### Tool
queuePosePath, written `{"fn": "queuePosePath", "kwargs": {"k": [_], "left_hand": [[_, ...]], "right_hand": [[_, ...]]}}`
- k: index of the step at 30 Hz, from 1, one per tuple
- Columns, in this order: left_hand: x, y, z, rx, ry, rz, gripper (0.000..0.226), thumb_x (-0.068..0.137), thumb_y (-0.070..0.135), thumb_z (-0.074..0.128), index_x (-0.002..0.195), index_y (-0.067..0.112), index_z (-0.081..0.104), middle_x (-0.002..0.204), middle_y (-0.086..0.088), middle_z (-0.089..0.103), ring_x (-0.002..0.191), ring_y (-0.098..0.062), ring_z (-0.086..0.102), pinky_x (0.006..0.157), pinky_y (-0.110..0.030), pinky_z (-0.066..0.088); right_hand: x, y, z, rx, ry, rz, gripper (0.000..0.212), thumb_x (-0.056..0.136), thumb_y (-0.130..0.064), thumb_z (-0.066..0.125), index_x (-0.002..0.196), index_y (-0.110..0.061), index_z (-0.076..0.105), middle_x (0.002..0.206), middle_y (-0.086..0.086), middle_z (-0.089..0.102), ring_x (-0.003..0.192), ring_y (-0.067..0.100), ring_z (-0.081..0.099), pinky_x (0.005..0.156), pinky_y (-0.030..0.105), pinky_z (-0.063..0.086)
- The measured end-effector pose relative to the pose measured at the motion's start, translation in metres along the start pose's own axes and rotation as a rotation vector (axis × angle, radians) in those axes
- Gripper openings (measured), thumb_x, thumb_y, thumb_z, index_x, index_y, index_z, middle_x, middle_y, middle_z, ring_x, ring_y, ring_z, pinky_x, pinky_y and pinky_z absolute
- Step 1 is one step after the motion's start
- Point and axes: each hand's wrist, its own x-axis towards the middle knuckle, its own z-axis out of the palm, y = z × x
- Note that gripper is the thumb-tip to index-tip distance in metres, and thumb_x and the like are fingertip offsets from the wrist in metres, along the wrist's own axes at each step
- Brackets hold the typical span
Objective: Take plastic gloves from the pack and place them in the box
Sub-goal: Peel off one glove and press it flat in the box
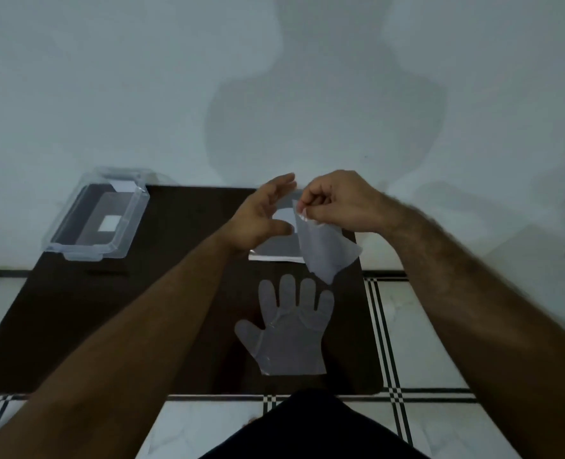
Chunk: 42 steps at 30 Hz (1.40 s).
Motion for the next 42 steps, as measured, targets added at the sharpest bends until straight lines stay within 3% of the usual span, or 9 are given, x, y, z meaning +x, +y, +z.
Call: {"fn": "queuePosePath", "kwargs": {"k": [4, 8, 14, 18, 22, 25, 31, 35, 42], "left_hand": [[-0.002, 0.05, -0.032, -0.158, -0.19, 0.052, 0.082, 0.081, -0.017, 0.071, 0.156, 0.003, 0.045, 0.145, -0.033, 0.058, 0.137, -0.041, 0.058, 0.11, -0.053, 0.051], [-0.014, 0.076, -0.052, -0.04, -0.058, 0.091, 0.042, 0.088, -0.008, 0.079, 0.127, 0.004, 0.07, 0.108, -0.021, 0.073, 0.099, -0.027, 0.07, 0.094, -0.042, 0.059], [-0.036, 0.082, -0.077, -0.087, 0.022, 0.146, 0.006, 0.098, 0.003, 0.073, 0.102, -0.001, 0.076, 0.095, -0.012, 0.075, 0.091, -0.026, 0.068, 0.084, -0.037, 0.056], [-0.044, 0.079, -0.092, -0.219, 0.128, 0.134, 0.007, 0.098, 0.012, 0.072, 0.095, 0.008, 0.077, 0.092, -0.012, 0.072, 0.087, -0.025, 0.066, 0.081, -0.036, 0.054], [-0.048, 0.071, -0.113, -0.342, 0.25, 0.081, 0.015, 0.1, 0.015, 0.066, 0.091, 0.012, 0.077, 0.085, -0.011, 0.068, 0.079, -0.022, 0.066, 0.072, -0.033, 0.051], [-0.051, 0.061, -0.13, -0.359, 0.339, 0.064, 0.014, 0.102, 0.009, 0.063, 0.092, 0.006, 0.073, 0.081, -0.009, 0.066, 0.078, -0.022, 0.064, 0.076, -0.033, 0.049], [-0.063, 0.047, -0.18, -0.386, 0.448, 0.027, 0.008, 0.098, 0.004, 0.066, 0.106, 0.006, 0.066, 0.105, -0.021, 0.077, 0.086, -0.028, 0.07, 0.079, -0.04, 0.054], [-0.072, 0.039, -0.22, -0.323, 0.506, 0.006, 0.033, 0.086, -0.001, 0.077, 0.116, 0.006, 0.066, 0.097, -0.021, 0.079, 0.075, -0.026, 0.071, 0.075, -0.034, 0.056], [-0.084, 0.0, -0.332, -0.177, 0.575, -0.064, 0.017, 0.101, 0.002, 0.068, 0.117, 0.003, 0.075, 0.097, -0.016, 0.08, 0.077, -0.023, 0.07, 0.076, -0.035, 0.056]], "right_hand": [[0.01, -0.049, -0.03, -0.11, 0.005, -0.106, 0.022, 0.09, -0.01, 0.079, 0.108, -0.023, 0.077, 0.086, -0.008, 0.078, 0.079, 0.001, 0.074, 0.073, 0.016, 0.054], [0.011, -0.085, -0.043, -0.118, 0.025, -0.144, 0.037, 0.091, -0.007, 0.075, 0.12, -0.025, 0.064, 0.085, -0.003, 0.08, 0.076, 0.005, 0.075, 0.069, 0.02, 0.058], [0.022, -0.11, -0.028, -0.051, 0.076, -0.16, 0.032, 0.093, -0.027, 0.081, 0.121, -0.029, 0.066, 0.087, -0.005, 0.08, 0.08, 0.005, 0.076, 0.077, 0.028, 0.059], [0.034, -0.11, -0.006, 0.199, 0.18, -0.075, 0.047, 0.084, -0.055, 0.083, 0.121, -0.03, 0.067, 0.096, -0.005, 0.079, 0.094, 0.009, 0.075, 0.084, 0.03, 0.059], [0.048, -0.092, 0.013, 0.274, 0.006, -0.046, 0.043, 0.08, -0.022, 0.093, 0.117, -0.022, 0.07, 0.098, 0.005, 0.081, 0.095, 0.021, 0.078, 0.09, 0.042, 0.064], [0.071, -0.086, 0.019, 0.342, 0.006, -0.058, 0.028, 0.084, -0.005, 0.086, 0.108, -0.016, 0.076, 0.092, 0.01, 0.081, 0.085, 0.019, 0.079, 0.081, 0.036, 0.064], [0.123, -0.102, 0.033, 0.343, 0.009, -0.096, 0.02, 0.083, -0.001, 0.087, 0.099, -0.009, 0.078, 0.084, 0.016, 0.079, 0.074, 0.024, 0.075, 0.072, 0.033, 0.064], [0.163, -0.128, 0.056, 0.287, -0.03, -0.126, 0.022, 0.081, -0.001, 0.089, 0.098, -0.009, 0.079, 0.085, 0.014, 0.079, 0.079, 0.031, 0.078, 0.079, 0.039, 0.067], [0.248, -0.176, 0.11, 0.187, -0.084, -0.123, 0.031, 0.077, -0.003, 0.092, 0.104, -0.012, 0.079, 0.093, 0.002, 0.08, 0.087, 0.02, 0.078, 0.078, 0.032, 0.066]]}}
